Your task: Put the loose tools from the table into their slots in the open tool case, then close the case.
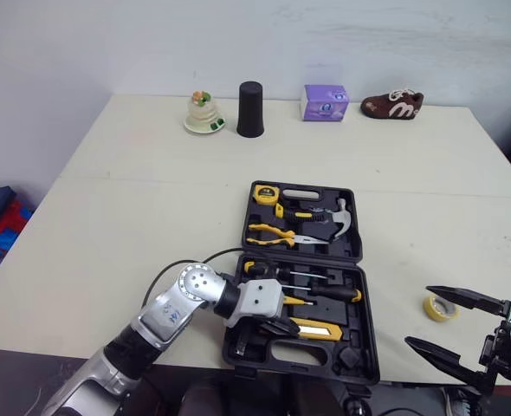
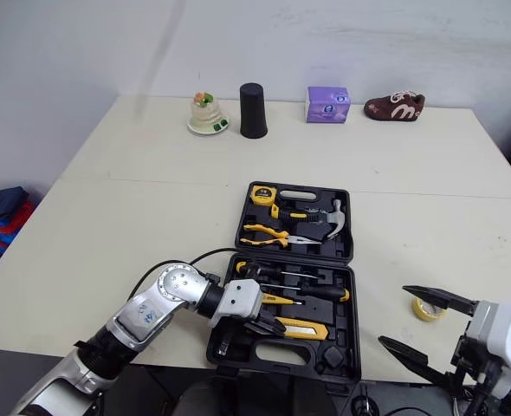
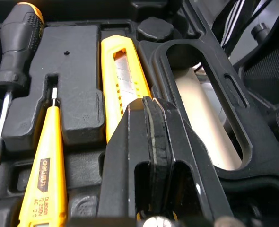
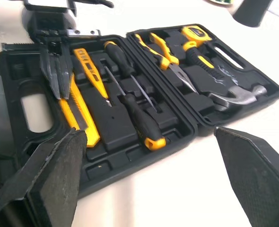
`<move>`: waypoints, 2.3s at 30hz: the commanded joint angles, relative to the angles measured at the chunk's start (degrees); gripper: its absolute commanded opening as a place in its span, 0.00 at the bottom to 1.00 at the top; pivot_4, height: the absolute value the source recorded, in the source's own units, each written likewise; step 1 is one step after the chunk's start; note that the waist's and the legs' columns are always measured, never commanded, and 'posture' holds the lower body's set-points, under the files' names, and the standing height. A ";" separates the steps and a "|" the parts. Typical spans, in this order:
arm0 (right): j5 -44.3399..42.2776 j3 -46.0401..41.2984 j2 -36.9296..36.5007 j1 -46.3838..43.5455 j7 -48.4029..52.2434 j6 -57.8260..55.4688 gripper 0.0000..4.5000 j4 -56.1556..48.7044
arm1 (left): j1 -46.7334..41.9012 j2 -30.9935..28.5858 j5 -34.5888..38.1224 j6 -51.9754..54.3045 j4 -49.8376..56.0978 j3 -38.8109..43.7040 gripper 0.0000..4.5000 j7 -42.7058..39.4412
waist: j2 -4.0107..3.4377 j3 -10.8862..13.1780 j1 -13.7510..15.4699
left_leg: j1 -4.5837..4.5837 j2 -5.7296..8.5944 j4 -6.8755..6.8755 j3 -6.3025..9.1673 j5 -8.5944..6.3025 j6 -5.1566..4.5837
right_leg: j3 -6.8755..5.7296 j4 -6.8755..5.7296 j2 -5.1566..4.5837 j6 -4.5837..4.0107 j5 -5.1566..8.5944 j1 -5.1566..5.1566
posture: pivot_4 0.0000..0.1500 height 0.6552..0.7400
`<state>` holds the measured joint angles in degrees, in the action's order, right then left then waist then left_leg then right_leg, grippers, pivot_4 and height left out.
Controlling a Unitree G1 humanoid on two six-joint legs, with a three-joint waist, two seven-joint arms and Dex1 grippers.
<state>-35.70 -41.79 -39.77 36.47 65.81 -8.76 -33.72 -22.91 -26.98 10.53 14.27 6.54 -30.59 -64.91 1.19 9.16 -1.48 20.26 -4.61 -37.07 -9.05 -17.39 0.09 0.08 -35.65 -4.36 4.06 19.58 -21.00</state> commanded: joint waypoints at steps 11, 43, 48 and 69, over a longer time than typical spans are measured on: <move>7.59 -13.91 1.69 -3.08 -13.04 5.60 1.00 19.25 | 5.38 -6.65 10.97 -4.22 -1.04 26.33 0.95 2.33 | -0.12 0.13 -0.10 | 0.34 -0.02 0.12 -0.04 -0.09 0.11 | -0.12 -0.09 0.01 0.24 -0.10 -0.55 | 1.00 1.00; 9.07 -12.32 -9.11 -6.51 -11.15 26.06 1.00 62.33 | 13.14 -16.61 17.72 -4.19 -10.18 53.97 0.98 14.25 | 0.06 0.42 -1.96 | -0.06 -0.03 0.97 -0.43 -0.01 0.81 | 0.01 0.07 -0.07 0.86 -0.39 -0.50 | 1.00 1.00; 5.79 -10.11 -9.49 -1.29 -6.34 16.02 1.00 42.32 | 8.95 -14.52 20.22 -0.18 -1.99 47.06 0.98 11.70 | -0.08 0.48 -1.61 | -0.05 -0.05 1.05 -0.44 0.14 1.08 | 0.06 0.08 0.03 0.86 -0.39 -0.57 | 1.00 1.00; 9.41 4.97 -29.99 -1.97 -3.81 -29.47 1.00 1.65 | -0.49 -9.78 32.45 19.41 22.52 27.06 0.98 4.89 | 0.16 0.66 0.05 | 0.50 -0.02 0.76 -0.26 0.05 0.84 | 0.24 0.65 0.84 0.88 -0.39 -0.77 | 1.00 1.00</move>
<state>-27.09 -37.18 -68.44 35.06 61.00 -36.00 -32.69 -22.27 -36.93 40.69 33.24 25.50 -3.46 -60.08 1.35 9.82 -1.43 20.89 -4.66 -36.47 -9.30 -17.37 0.90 0.31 -35.01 -3.50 4.95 19.19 -21.82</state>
